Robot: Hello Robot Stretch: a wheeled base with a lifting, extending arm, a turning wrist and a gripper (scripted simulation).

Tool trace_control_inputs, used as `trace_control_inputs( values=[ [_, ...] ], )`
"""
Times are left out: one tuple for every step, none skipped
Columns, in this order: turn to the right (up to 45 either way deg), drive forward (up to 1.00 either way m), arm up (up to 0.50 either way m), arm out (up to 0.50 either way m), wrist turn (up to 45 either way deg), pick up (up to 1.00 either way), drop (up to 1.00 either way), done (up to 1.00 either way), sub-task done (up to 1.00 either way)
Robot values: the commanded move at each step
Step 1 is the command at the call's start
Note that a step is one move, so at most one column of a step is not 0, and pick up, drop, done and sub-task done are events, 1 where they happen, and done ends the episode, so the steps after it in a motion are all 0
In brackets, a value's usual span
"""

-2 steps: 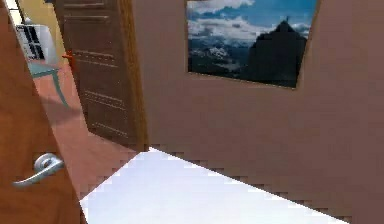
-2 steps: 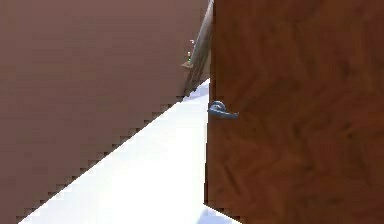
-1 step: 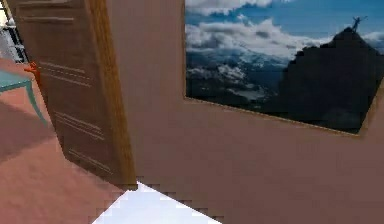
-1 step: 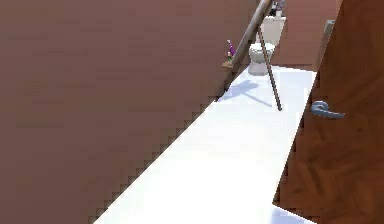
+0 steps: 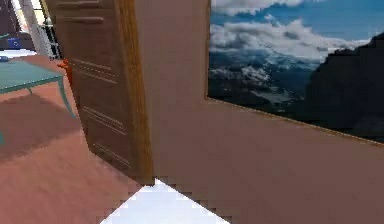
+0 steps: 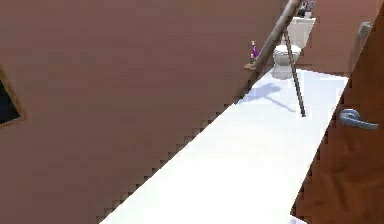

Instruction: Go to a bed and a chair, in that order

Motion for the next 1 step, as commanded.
trace_control_inputs(
  values=[
    [0.0,0.7,0.0,0.0,0.0,0.0,0.0,0.0,0.0]
  ],
)
